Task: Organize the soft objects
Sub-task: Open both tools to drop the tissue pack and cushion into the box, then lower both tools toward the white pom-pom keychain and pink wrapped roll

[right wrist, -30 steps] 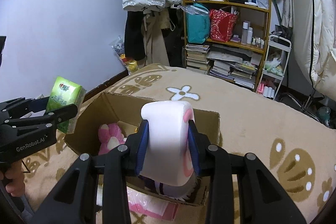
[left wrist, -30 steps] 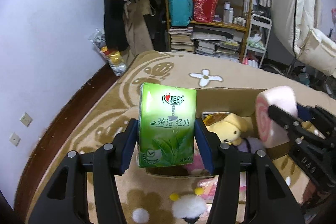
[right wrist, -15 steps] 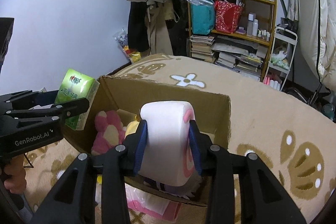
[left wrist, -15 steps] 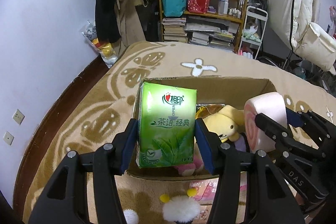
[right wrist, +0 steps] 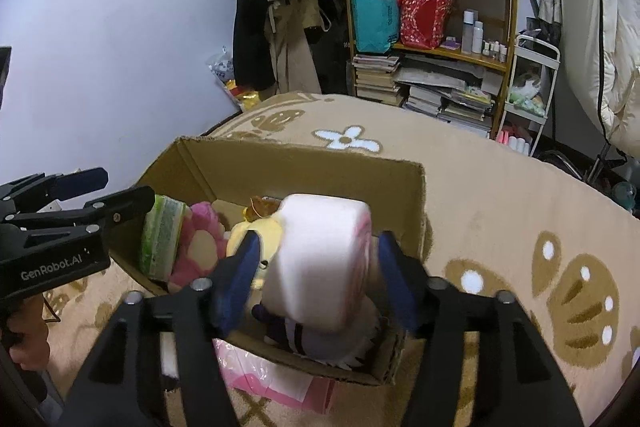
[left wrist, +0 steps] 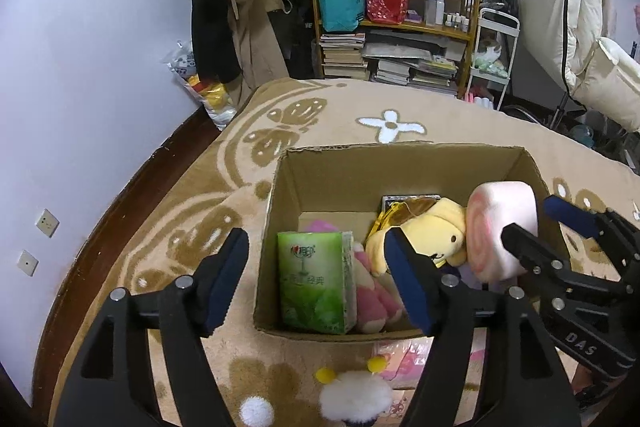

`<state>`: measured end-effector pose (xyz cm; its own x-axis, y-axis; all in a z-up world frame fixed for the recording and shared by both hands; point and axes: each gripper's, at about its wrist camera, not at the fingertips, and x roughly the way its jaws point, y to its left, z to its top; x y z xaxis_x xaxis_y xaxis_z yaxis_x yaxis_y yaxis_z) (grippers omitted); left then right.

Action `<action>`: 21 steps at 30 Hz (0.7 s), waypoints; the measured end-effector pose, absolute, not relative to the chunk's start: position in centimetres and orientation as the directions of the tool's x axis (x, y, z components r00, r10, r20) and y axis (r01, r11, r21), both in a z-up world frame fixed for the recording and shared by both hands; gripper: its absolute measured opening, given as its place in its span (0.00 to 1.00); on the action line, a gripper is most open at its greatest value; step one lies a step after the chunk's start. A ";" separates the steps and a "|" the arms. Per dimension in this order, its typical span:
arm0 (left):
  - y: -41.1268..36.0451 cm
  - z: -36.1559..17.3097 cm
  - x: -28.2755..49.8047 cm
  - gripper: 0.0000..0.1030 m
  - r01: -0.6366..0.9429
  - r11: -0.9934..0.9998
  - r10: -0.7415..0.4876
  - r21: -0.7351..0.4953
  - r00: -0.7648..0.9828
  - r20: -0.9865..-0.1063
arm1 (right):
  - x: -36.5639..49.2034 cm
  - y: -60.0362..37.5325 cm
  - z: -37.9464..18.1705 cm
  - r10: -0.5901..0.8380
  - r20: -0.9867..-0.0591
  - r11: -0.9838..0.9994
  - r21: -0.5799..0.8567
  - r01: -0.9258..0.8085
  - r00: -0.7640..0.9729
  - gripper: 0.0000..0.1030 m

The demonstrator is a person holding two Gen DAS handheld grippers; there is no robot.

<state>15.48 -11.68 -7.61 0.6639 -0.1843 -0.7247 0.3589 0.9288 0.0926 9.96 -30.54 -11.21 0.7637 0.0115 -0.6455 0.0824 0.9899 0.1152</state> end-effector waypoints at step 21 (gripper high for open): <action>-6.7 -4.8 12.3 0.95 0.295 0.951 -0.142 0.091 0.679 -0.720 | 5.7 -30.7 -9.1 0.002 -0.622 0.978 0.164 0.128 0.783 0.97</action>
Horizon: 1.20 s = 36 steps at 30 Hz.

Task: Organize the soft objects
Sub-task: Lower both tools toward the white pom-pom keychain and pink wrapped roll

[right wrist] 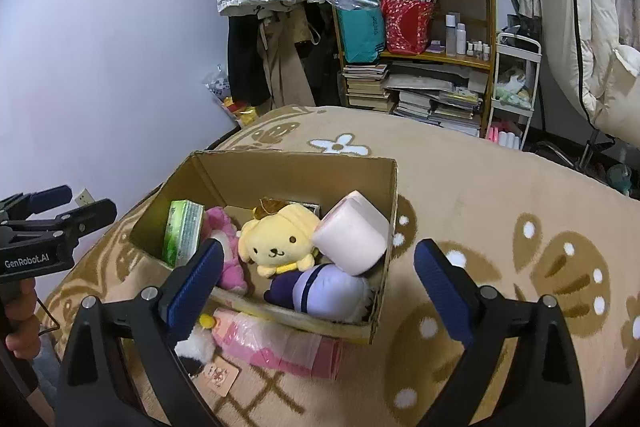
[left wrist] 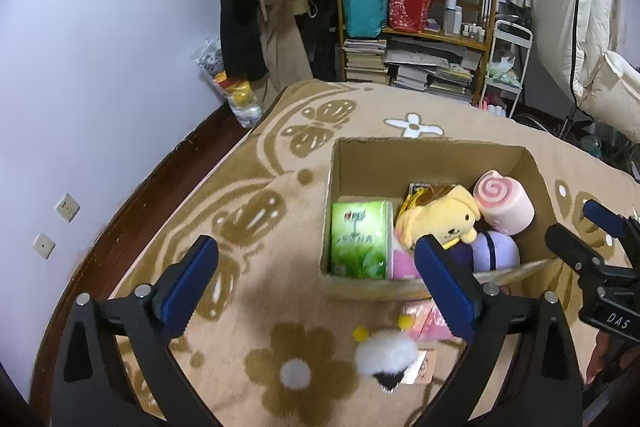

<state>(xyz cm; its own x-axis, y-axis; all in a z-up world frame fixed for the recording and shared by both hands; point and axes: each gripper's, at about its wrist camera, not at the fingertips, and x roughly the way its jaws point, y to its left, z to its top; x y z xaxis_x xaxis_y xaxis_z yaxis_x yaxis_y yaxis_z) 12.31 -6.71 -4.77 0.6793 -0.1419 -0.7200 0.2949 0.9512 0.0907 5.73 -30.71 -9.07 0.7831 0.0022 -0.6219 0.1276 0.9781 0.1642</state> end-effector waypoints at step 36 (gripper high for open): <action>-7.0 -11.7 10.5 0.96 0.308 0.949 -0.075 0.066 0.425 -0.902 | 2.9 -27.5 -13.2 0.036 -0.777 0.980 0.151 0.130 0.628 0.98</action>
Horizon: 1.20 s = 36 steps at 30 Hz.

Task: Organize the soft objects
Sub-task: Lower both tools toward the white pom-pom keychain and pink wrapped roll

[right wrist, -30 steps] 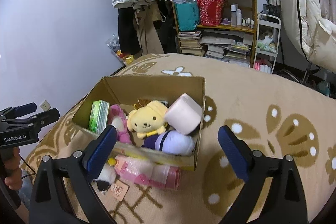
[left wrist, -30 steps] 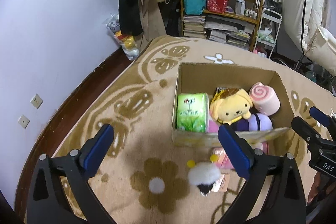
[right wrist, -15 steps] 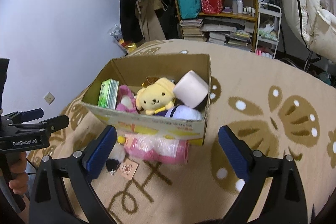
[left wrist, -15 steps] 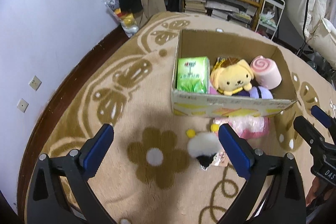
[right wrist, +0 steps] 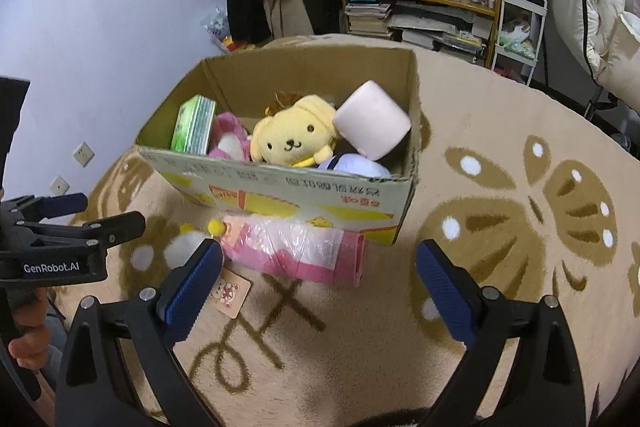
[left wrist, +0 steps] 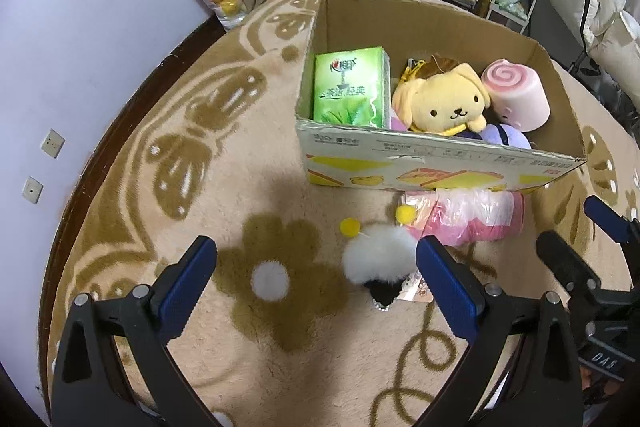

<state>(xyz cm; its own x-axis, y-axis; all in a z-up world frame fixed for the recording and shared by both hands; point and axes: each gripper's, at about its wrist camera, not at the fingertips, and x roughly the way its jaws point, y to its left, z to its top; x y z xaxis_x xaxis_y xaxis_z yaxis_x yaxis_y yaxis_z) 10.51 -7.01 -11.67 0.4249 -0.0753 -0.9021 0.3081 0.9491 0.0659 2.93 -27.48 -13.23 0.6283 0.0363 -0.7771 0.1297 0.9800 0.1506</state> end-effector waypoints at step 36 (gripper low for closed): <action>-9.0 -18.5 14.1 0.96 0.320 0.946 -0.116 -0.047 0.201 -0.973 | 7.4 -24.6 -18.6 0.040 -0.866 0.996 0.076 0.051 0.499 0.98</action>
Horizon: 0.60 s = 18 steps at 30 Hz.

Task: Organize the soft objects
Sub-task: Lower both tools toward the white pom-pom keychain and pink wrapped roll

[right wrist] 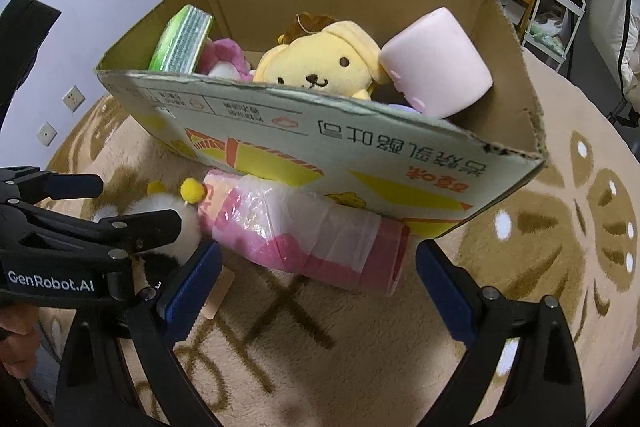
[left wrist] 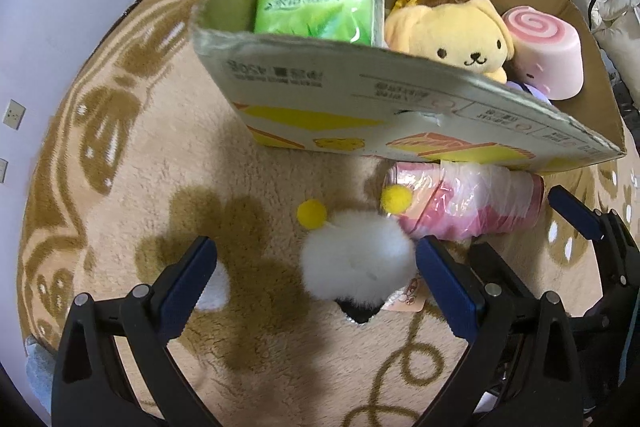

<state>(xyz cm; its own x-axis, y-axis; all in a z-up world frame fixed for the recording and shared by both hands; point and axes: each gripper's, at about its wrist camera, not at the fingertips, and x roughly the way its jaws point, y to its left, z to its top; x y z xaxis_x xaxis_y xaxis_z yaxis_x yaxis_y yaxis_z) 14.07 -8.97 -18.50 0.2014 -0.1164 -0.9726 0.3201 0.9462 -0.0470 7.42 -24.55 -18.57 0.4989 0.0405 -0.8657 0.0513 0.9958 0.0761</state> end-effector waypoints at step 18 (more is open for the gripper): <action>-8.7 -22.8 16.9 0.77 0.266 0.961 -0.112 -0.076 0.123 -0.986 | 9.1 -23.8 -20.1 0.013 -0.878 1.000 0.009 -0.012 0.478 0.98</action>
<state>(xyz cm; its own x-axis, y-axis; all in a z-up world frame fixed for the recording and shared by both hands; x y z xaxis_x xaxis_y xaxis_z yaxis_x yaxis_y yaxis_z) 16.94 -8.68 -22.83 0.1234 -0.1123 -0.9860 0.2663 0.9609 -0.0761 9.10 -23.84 -20.10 0.4783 0.0135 -0.8781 -0.0119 0.9999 0.0089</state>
